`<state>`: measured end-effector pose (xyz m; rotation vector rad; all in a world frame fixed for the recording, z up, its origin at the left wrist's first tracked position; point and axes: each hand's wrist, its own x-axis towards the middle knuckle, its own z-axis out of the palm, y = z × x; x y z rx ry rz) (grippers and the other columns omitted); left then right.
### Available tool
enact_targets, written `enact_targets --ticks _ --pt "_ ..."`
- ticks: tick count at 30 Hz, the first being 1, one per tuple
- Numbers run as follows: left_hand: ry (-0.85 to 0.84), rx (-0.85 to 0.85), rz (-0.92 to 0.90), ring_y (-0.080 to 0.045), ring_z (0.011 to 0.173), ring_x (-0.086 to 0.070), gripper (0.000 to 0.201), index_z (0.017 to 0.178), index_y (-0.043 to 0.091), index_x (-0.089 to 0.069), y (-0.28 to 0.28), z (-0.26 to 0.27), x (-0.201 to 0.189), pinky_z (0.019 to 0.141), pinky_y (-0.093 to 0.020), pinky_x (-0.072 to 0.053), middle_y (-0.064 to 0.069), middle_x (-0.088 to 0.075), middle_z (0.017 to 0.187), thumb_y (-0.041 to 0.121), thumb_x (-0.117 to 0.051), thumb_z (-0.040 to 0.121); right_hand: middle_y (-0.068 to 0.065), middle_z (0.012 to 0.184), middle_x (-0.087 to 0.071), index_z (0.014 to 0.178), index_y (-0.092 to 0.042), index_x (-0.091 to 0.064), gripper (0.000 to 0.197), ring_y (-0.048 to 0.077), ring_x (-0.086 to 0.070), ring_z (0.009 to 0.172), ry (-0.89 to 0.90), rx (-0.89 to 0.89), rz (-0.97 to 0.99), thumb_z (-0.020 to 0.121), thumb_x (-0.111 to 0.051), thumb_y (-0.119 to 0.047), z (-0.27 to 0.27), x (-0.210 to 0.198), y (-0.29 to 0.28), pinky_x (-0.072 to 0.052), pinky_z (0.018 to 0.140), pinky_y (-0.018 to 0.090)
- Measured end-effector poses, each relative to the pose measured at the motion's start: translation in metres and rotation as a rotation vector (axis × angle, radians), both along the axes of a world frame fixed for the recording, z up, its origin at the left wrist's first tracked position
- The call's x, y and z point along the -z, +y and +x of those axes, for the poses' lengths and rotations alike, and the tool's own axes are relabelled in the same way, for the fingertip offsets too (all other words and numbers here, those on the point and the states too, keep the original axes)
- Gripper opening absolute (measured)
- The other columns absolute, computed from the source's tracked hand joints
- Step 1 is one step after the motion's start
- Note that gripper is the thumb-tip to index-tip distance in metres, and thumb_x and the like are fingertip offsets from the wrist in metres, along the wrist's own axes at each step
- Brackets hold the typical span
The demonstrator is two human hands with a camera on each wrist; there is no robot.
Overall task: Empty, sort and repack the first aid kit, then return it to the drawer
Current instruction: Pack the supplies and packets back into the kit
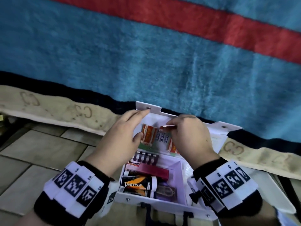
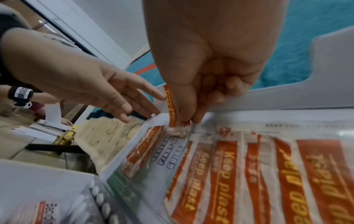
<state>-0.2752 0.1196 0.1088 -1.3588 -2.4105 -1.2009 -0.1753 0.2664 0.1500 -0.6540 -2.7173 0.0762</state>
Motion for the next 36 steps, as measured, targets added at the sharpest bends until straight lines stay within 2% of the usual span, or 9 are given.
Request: enact_targets --ticks 3,7,11,18,22,27,31,33,36 --pt "-0.021 -0.006 0.014 -0.004 0.119 -0.045 0.066 0.14 0.038 -0.037 0.0 -0.001 -0.002 0.098 -0.014 -0.032 0.016 -0.041 0.134 0.01 -0.061 0.086 0.0 0.097 -0.068 0.097 -0.025 -0.072 0.026 0.024 -0.061 0.097 -0.032 0.012 0.0 0.081 -0.057 -0.011 -0.001 -0.001 -0.001 -0.052 0.077 0.031" --pt "-0.045 0.001 0.009 -0.002 0.117 -0.046 0.067 0.14 0.041 -0.036 0.0 -0.002 -0.002 0.097 -0.014 -0.034 0.017 -0.041 0.133 0.01 -0.061 0.086 0.003 0.097 -0.067 0.098 -0.023 -0.067 0.016 0.026 -0.062 0.093 0.025 -0.031 -0.125 0.092 -0.052 -0.029 -0.004 -0.004 -0.006 -0.046 0.074 0.03" --pt "-0.073 0.017 0.008 -0.003 0.121 -0.044 0.067 0.14 0.04 -0.036 -0.001 -0.001 -0.002 0.104 -0.023 -0.038 0.017 -0.039 0.137 0.009 -0.061 0.086 0.002 0.091 -0.071 0.093 -0.026 -0.071 0.019 0.026 -0.065 0.086 0.057 -0.01 -0.165 0.087 -0.056 -0.016 -0.01 0.006 -0.002 -0.051 0.074 0.031" --pt "-0.094 0.011 -0.025 -0.006 0.125 -0.044 0.061 0.14 0.039 -0.038 -0.004 -0.001 -0.002 0.106 -0.023 -0.037 0.014 -0.036 0.142 0.013 -0.059 0.089 0.007 0.076 -0.069 0.096 -0.024 -0.068 0.019 0.029 -0.062 0.07 0.072 0.008 -0.261 0.094 -0.049 -0.022 -0.008 0.008 0.001 -0.051 0.064 0.033" --pt "-0.1 0.011 -0.031 -0.006 0.126 -0.043 0.062 0.14 0.04 -0.037 -0.002 -0.001 -0.002 0.107 -0.028 -0.038 0.016 -0.036 0.143 0.013 -0.059 0.088 0.004 0.085 -0.072 0.092 -0.02 -0.073 0.019 0.026 -0.064 0.078 0.069 -0.021 -0.271 0.092 -0.054 -0.02 -0.008 0.011 -0.001 -0.051 0.07 0.03" --pt "-0.088 0.008 -0.043 -0.005 0.127 -0.042 0.06 0.139 0.039 -0.038 -0.003 -0.001 -0.003 0.107 -0.024 -0.037 0.016 -0.036 0.142 0.014 -0.059 0.089 -0.002 0.091 -0.073 0.095 -0.024 -0.073 0.019 0.021 -0.066 0.087 0.136 -0.008 -0.307 0.089 -0.057 -0.016 -0.006 0.011 -0.003 -0.052 0.082 0.032" --pt "-0.072 -0.01 -0.068 -0.008 0.12 -0.047 0.056 0.138 0.037 -0.04 -0.004 0.001 -0.004 0.098 -0.018 -0.036 0.014 -0.038 0.139 0.016 -0.058 0.09 -0.022 0.064 -0.054 0.074 -0.036 -0.06 0.03 0.013 -0.058 0.068 0.03 -0.003 -0.322 0.089 -0.053 -0.011 -0.003 0.004 -0.005 -0.045 0.07 0.021" --pt "-0.065 -0.017 -0.079 -0.01 0.12 -0.048 0.055 0.139 0.035 -0.041 -0.003 0.002 -0.006 0.095 -0.017 -0.035 0.014 -0.038 0.139 0.016 -0.058 0.09 -0.021 0.063 -0.052 0.065 -0.039 -0.053 0.037 0.014 -0.059 0.068 -0.009 -0.004 -0.316 0.09 -0.052 -0.011 -0.003 0.0 -0.005 -0.046 0.068 0.022" --pt "-0.064 -0.02 -0.087 -0.009 0.123 -0.045 0.055 0.139 0.036 -0.04 -0.003 0.003 -0.007 0.095 -0.015 -0.032 0.014 -0.037 0.141 0.017 -0.057 0.091 -0.016 0.066 -0.057 0.079 -0.033 -0.066 0.016 0.014 -0.061 0.068 -0.014 -0.013 -0.334 0.089 -0.059 -0.023 -0.002 -0.002 -0.005 -0.048 0.065 0.025"
